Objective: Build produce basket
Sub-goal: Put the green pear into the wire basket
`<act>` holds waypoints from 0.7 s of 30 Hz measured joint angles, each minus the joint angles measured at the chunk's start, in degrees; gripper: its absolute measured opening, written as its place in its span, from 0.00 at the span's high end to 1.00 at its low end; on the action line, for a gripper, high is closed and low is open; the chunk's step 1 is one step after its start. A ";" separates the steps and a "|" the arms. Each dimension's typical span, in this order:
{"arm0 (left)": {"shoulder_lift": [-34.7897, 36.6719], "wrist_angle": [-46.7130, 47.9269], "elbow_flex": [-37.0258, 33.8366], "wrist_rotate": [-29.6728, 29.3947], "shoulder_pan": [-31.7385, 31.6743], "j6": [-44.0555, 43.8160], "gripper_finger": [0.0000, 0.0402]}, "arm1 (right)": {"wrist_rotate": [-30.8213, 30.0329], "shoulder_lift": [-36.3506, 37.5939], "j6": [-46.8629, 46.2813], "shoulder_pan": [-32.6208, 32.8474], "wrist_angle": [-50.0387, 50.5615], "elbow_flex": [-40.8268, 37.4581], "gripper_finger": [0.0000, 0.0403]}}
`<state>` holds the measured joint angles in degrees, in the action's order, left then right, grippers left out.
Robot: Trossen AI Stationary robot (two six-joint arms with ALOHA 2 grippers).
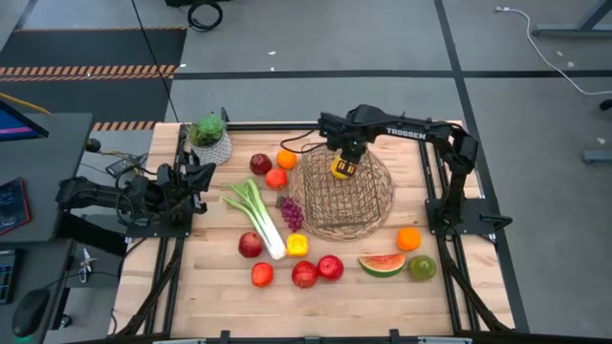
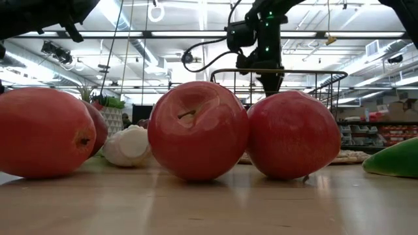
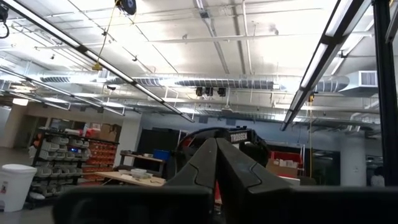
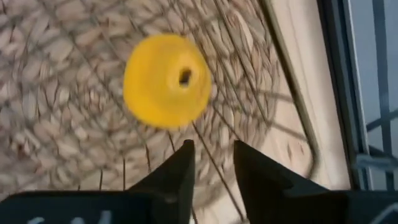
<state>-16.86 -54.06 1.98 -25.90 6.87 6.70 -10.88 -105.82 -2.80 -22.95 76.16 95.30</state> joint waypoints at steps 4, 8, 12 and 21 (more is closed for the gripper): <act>0.00 0.09 0.00 0.01 0.00 0.02 0.97 | 0.03 1.46 -1.40 1.42 5.96 3.41 0.61; 0.00 0.39 0.00 -0.01 0.00 0.02 0.95 | -0.06 4.30 -3.15 3.77 14.02 6.74 0.58; 0.00 0.39 0.00 -0.01 0.00 0.02 0.95 | 0.64 10.34 -4.34 5.61 13.98 7.00 0.58; 0.00 1.24 0.00 -0.01 0.00 -0.04 0.97 | 7.95 21.97 -12.24 10.84 13.91 5.01 0.58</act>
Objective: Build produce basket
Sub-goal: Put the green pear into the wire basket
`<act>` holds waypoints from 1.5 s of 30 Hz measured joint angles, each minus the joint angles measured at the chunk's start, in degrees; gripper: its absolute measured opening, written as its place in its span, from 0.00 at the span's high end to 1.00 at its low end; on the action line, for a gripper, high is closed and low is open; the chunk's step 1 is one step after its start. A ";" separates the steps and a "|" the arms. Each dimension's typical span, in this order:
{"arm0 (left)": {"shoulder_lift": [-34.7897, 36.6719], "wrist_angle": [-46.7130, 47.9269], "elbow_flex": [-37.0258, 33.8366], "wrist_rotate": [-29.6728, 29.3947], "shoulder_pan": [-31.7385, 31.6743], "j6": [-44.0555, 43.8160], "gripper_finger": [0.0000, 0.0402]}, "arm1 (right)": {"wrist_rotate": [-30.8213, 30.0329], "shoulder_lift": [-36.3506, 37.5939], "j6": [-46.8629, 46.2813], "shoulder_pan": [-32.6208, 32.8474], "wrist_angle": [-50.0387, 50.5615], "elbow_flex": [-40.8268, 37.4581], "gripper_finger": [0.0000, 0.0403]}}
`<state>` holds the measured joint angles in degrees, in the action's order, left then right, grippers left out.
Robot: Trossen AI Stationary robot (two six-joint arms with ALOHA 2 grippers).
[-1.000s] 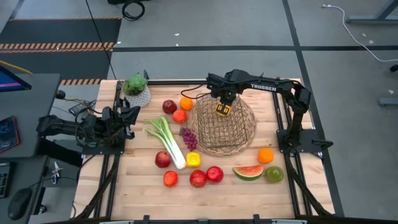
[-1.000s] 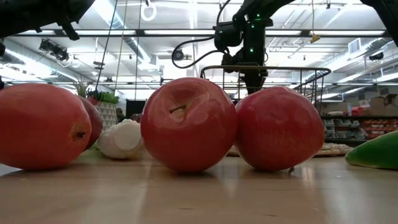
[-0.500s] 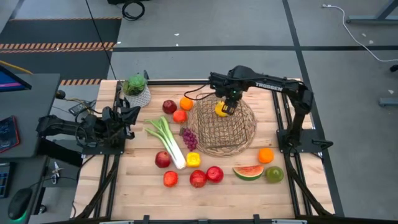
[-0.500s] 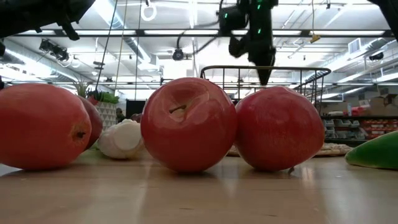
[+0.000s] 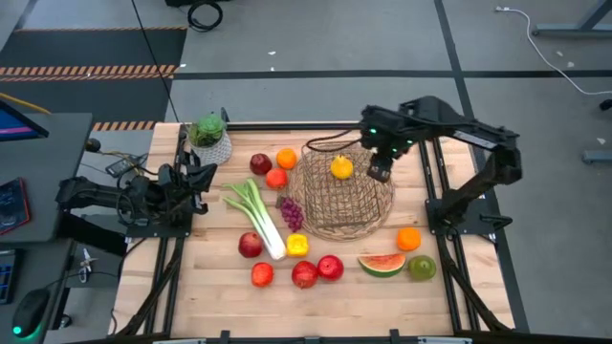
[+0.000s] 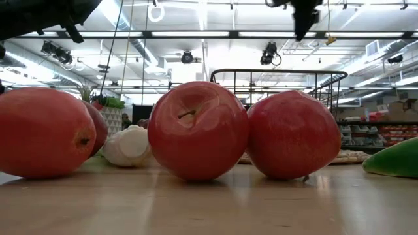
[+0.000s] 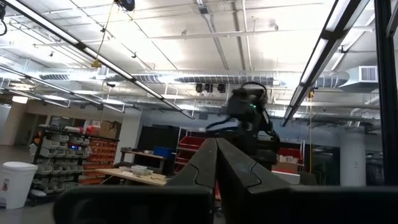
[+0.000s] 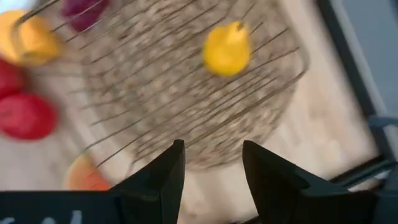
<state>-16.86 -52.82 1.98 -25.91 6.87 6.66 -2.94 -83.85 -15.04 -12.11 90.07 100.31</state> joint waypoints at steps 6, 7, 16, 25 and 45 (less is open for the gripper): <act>0.00 0.40 0.00 0.00 0.00 0.02 0.96 | 2.81 8.36 -8.46 6.77 0.12 -9.99 0.58; 0.00 0.38 0.00 0.00 0.00 0.02 0.96 | 3.13 9.48 -10.33 8.09 0.00 -12.18 0.58; 0.00 -0.77 0.00 -2.87 0.00 2.01 0.96 | 8.52 13.16 -23.94 20.64 -0.18 -27.21 0.55; 0.00 -1.85 0.00 -3.02 -0.02 6.50 0.97 | 9.55 8.86 -39.57 34.65 -0.27 -27.56 0.55; 0.00 -3.14 0.00 -2.99 -0.02 7.19 0.97 | 20.02 -5.55 -50.90 45.45 -4.76 -27.56 0.54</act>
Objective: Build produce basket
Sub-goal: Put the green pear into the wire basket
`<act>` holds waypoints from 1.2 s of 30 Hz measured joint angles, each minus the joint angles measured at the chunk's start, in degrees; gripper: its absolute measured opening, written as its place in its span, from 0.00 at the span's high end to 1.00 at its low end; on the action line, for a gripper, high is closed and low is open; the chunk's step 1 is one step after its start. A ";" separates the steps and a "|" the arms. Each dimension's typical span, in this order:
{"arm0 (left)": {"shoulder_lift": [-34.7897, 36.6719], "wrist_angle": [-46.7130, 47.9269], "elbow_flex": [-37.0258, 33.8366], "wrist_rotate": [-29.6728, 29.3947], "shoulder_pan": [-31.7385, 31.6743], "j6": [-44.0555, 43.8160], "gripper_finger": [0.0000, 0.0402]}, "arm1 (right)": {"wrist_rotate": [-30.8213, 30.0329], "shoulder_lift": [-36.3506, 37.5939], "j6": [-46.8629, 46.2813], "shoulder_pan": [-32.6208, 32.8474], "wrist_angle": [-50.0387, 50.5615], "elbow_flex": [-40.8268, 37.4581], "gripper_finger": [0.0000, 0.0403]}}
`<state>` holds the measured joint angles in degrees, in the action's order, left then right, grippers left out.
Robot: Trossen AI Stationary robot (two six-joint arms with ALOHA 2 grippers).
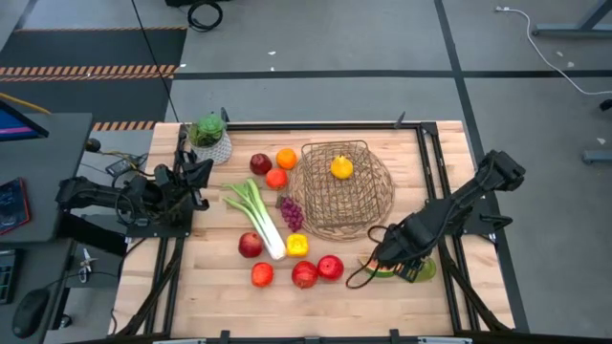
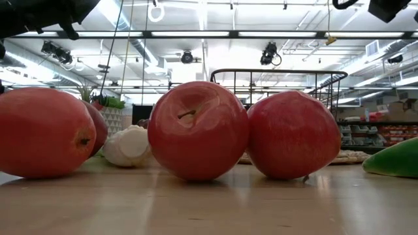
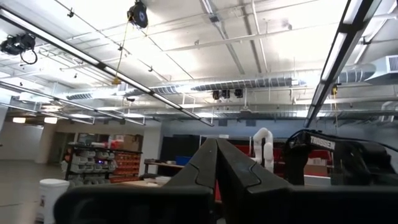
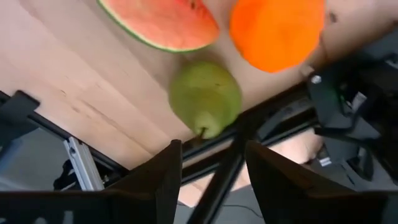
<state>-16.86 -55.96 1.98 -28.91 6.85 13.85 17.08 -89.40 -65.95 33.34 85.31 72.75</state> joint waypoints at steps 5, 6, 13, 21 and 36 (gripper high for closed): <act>0.00 0.02 0.00 0.00 0.02 -0.57 0.95 | 0.09 -2.53 -1.39 3.20 -1.71 0.00 0.54; 0.00 -0.07 0.00 0.00 0.00 -0.57 0.95 | 0.09 -2.86 -1.45 3.82 -1.64 0.00 0.54; 0.00 -0.80 0.00 0.02 0.00 -0.75 0.97 | 0.80 -3.60 -6.15 5.89 -1.28 0.02 0.54; 0.00 -1.14 0.00 0.02 0.00 -0.72 0.95 | -2.61 -4.06 -7.87 7.47 -1.37 0.02 0.54; 0.00 -1.18 -0.01 0.02 0.02 -0.74 0.95 | -0.60 -8.80 -7.83 9.13 -0.33 0.00 0.55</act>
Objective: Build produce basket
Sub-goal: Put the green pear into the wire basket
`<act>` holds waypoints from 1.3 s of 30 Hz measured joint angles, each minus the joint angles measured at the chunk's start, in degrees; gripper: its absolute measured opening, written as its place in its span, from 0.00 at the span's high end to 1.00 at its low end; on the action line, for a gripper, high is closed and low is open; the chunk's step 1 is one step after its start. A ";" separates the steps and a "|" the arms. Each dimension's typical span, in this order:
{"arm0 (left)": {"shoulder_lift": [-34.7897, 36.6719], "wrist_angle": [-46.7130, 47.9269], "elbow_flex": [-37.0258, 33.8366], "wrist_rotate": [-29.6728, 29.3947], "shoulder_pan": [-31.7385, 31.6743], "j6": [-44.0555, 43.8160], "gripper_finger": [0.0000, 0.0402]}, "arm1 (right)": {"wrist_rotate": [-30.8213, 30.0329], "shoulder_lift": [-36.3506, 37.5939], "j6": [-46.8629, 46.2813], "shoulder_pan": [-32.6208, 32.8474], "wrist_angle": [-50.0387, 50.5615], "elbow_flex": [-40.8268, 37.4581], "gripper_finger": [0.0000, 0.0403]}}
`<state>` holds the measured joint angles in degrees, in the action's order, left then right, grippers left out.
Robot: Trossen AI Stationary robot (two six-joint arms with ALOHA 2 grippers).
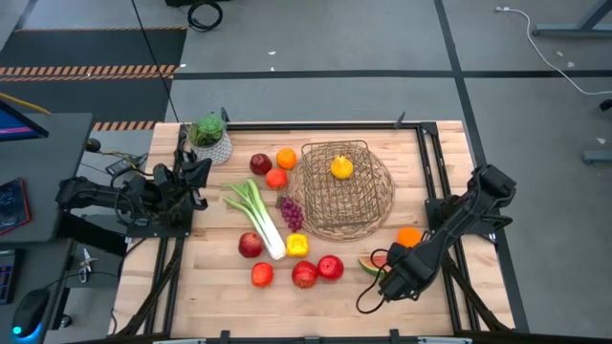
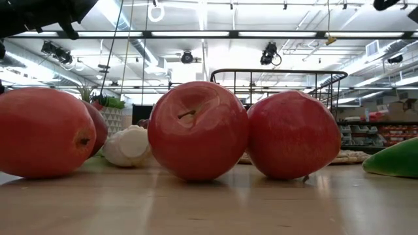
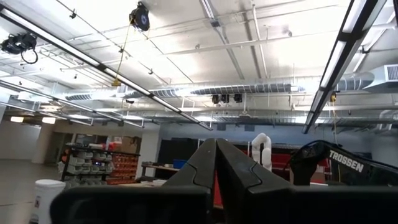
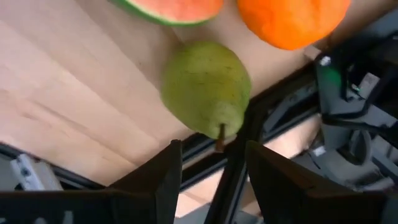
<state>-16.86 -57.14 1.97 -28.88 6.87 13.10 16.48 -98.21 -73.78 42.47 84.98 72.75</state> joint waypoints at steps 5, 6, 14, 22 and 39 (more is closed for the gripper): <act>0.00 0.02 -0.01 0.02 0.00 -0.76 0.97 | 0.16 -0.25 0.24 0.32 0.97 -0.02 0.55; 0.00 -0.02 -0.01 0.02 0.00 -0.76 0.97 | 0.16 -0.25 0.24 0.32 0.95 -0.02 0.56; 0.00 -0.02 0.00 0.00 0.00 -0.90 0.95 | -0.27 -0.25 -0.17 0.43 -0.60 -1.53 0.66; 0.00 -0.02 -0.01 0.02 0.00 -0.90 0.97 | 0.02 -0.25 0.26 0.43 -1.30 -3.53 0.76; 0.00 0.00 0.00 0.02 0.00 -0.92 0.97 | 1.87 -0.18 1.87 0.13 -1.85 -4.22 0.96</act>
<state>-16.86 -57.14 1.97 -28.86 6.87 12.19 18.35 -98.39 -71.91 42.60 83.13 68.53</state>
